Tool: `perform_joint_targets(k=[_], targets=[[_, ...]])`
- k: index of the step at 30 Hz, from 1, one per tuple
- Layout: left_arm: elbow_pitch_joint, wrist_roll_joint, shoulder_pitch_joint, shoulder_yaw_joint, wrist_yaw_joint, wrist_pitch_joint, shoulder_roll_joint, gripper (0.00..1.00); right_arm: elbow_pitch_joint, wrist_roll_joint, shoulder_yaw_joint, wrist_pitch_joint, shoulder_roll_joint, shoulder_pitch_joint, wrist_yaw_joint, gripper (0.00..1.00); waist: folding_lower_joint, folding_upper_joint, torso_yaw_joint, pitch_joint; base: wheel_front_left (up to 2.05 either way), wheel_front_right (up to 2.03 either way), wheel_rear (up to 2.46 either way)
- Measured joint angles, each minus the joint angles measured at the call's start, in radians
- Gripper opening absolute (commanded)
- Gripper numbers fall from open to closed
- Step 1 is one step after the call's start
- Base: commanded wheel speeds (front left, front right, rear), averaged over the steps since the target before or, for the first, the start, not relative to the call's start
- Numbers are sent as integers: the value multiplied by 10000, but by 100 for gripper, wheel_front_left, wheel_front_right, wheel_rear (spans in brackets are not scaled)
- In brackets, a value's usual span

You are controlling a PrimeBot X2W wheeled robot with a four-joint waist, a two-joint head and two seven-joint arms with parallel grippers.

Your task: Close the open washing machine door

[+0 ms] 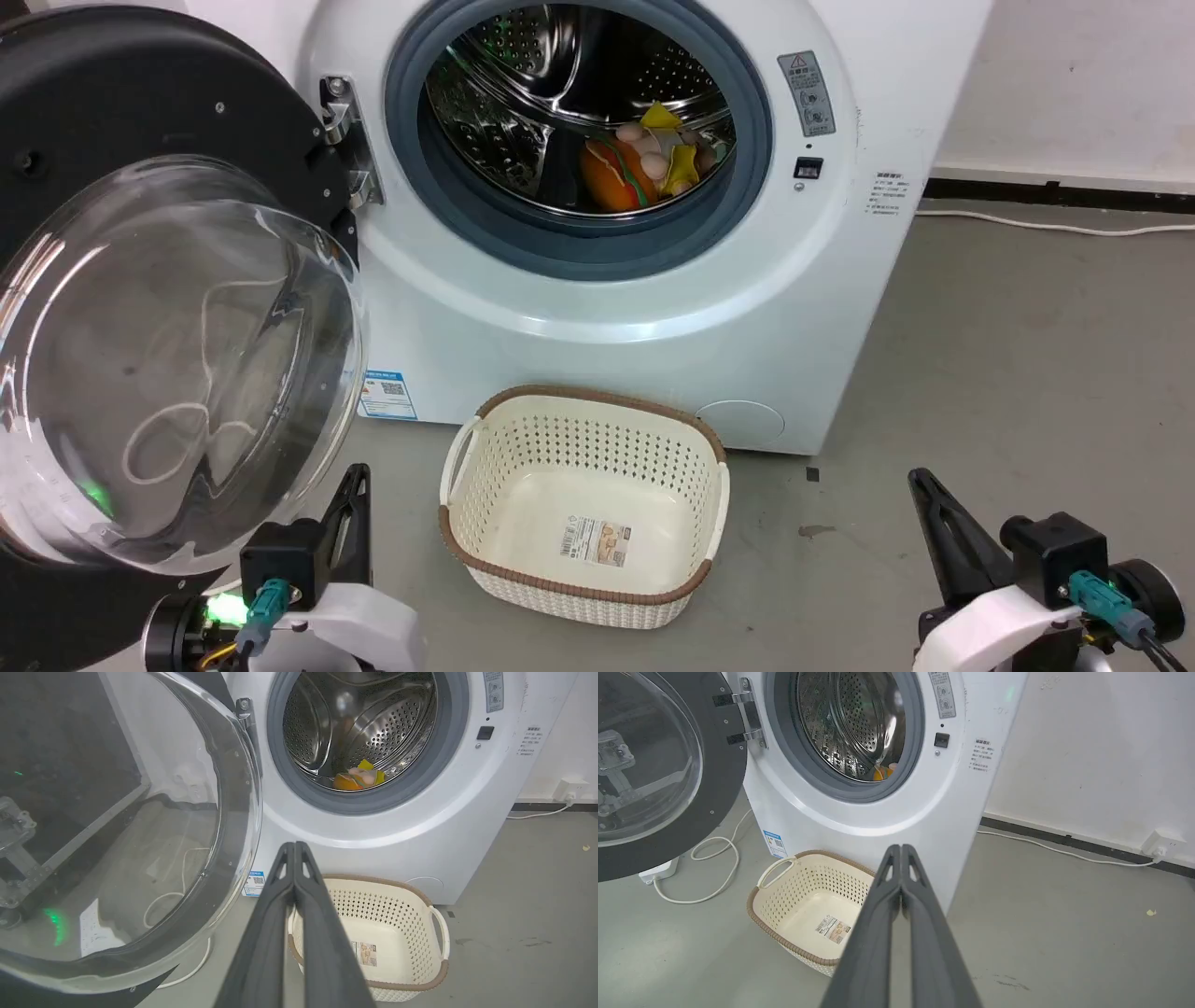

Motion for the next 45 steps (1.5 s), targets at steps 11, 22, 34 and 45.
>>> perform_joint_targets(k=[11,22,34,45], targets=[[0,0,0,6,0,0,0,0,0,0,2,0,0,0,0,0,0,0,0,0,0,0,0],[0,0,0,6,0,0,0,0,0,0,4,0,0,0,0,0,0,0,0,0,0,0,0],[0,0,0,4,0,0,0,0,0,0,2,0,0,0,0,0,0,0,0,0,0,0,0],[6,0,1,-86,0,-65,0,100,8,73,-59,-77,0,8,0,100,1,0,19,7,0,0,0]])
